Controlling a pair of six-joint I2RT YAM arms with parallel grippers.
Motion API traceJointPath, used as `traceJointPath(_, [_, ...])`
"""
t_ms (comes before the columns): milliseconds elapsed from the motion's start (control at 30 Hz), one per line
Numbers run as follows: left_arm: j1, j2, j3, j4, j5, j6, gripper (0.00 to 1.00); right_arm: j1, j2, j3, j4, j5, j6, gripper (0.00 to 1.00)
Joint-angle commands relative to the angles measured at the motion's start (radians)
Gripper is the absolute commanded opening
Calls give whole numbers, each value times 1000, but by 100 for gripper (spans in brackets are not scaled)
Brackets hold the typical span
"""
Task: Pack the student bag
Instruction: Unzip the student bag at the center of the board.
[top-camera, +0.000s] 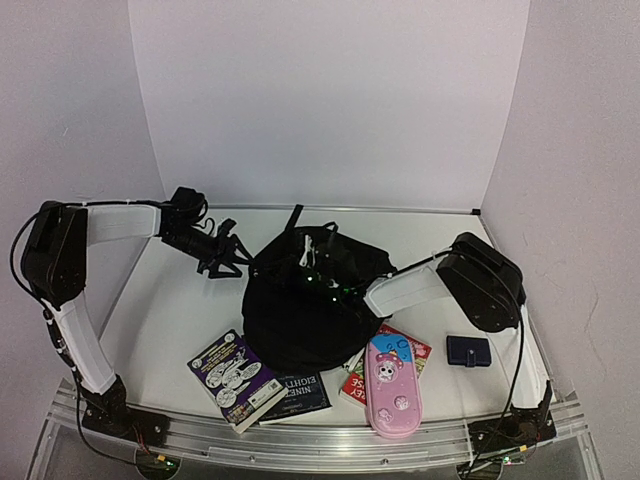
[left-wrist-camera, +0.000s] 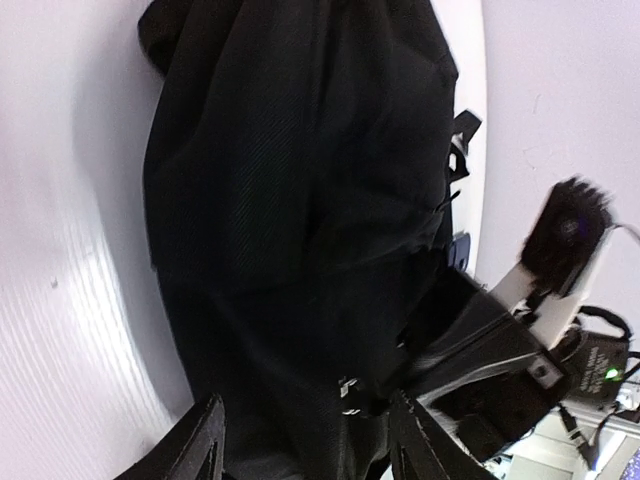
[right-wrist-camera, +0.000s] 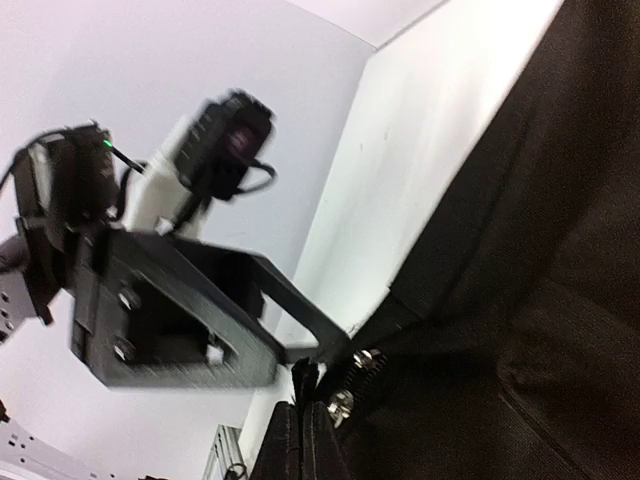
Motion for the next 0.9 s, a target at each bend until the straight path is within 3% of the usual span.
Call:
traceJointPath(0, [4,34,55,49,-1,-50,59,14,-63,-35,92,-20,-7,0])
traceJointPath(200, [-4,109,114,6,7,-36,65,21,-60,-33,105,-28,-9,0])
traceJointPath(367, [-33,148,137,-18,-15,-9,65,23,-50,-25,105,-36,-10,0])
traceJointPath(667, [-37,185,144,15,54,-13,13,45,-62,-30,66,-27,-62,0])
traceJointPath(767, [-36,184,142,16,68,-7,4,61,-76,-29,21,-12,-107,0])
traceJointPath(867, [-36,173,145,4,60,10,0,81,-96,-28,-7,1,-152,0])
